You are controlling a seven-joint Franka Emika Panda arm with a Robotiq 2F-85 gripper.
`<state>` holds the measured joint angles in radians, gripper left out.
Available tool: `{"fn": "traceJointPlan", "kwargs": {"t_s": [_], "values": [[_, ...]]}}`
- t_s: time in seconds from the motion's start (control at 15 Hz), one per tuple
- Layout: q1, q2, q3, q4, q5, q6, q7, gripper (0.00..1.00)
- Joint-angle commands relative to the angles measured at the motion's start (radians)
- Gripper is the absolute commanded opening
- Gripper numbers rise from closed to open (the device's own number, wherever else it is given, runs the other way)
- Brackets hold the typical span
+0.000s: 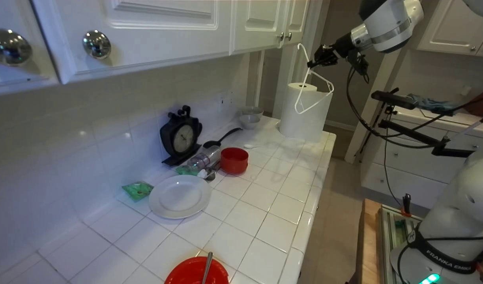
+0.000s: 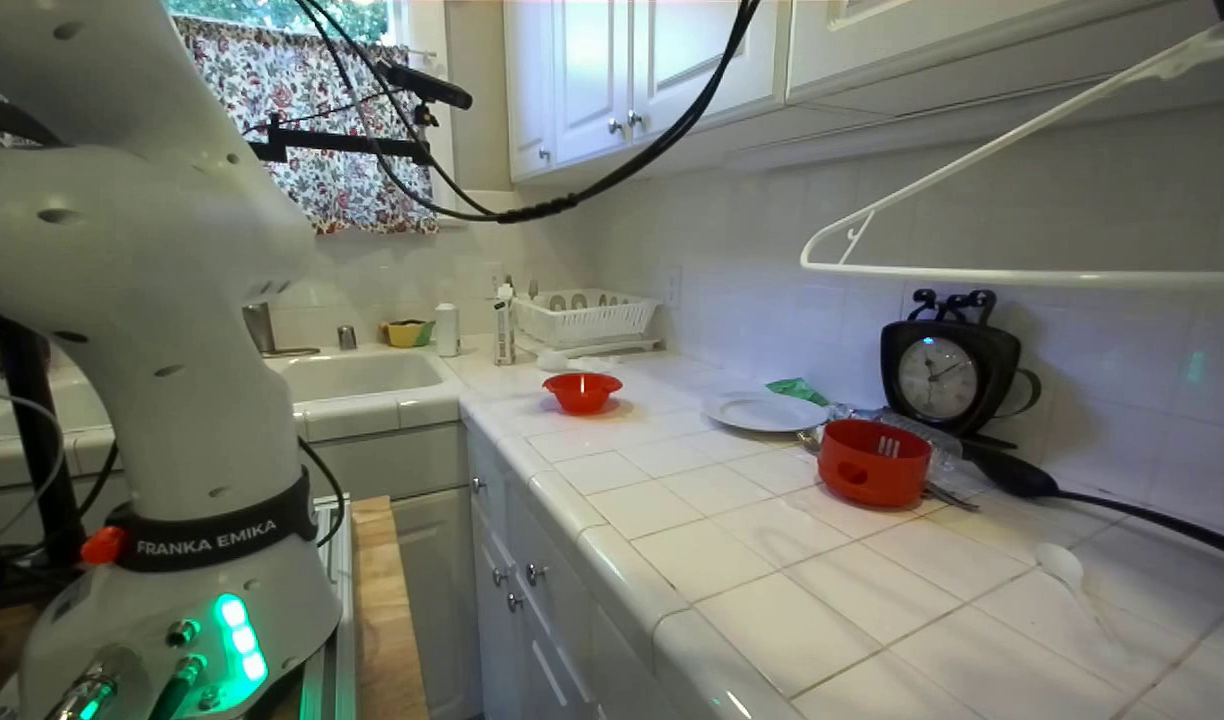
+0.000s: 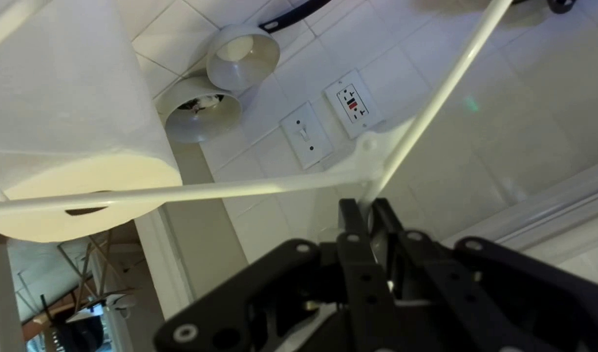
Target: Pick up the hang wire and hang it on the cabinet door
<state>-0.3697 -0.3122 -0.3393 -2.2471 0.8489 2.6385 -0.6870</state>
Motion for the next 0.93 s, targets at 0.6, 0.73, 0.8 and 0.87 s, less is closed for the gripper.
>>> {"fn": "traceJointPlan", "kwargs": {"t_s": [0.6,0.73,0.8,0.87], "values": [[0.08,-0.002,-0.082,0.022,-0.026,0.003,0.013,0.1],[0.08,-0.002,-0.082,0.022,-0.026,0.003,0.013,0.1],[0.08,-0.002,-0.082,0.022,-0.026,0.003,0.013,0.1],[0.08,-0.002,-0.082,0.022,-0.026,0.003,0.013,0.1]]}}
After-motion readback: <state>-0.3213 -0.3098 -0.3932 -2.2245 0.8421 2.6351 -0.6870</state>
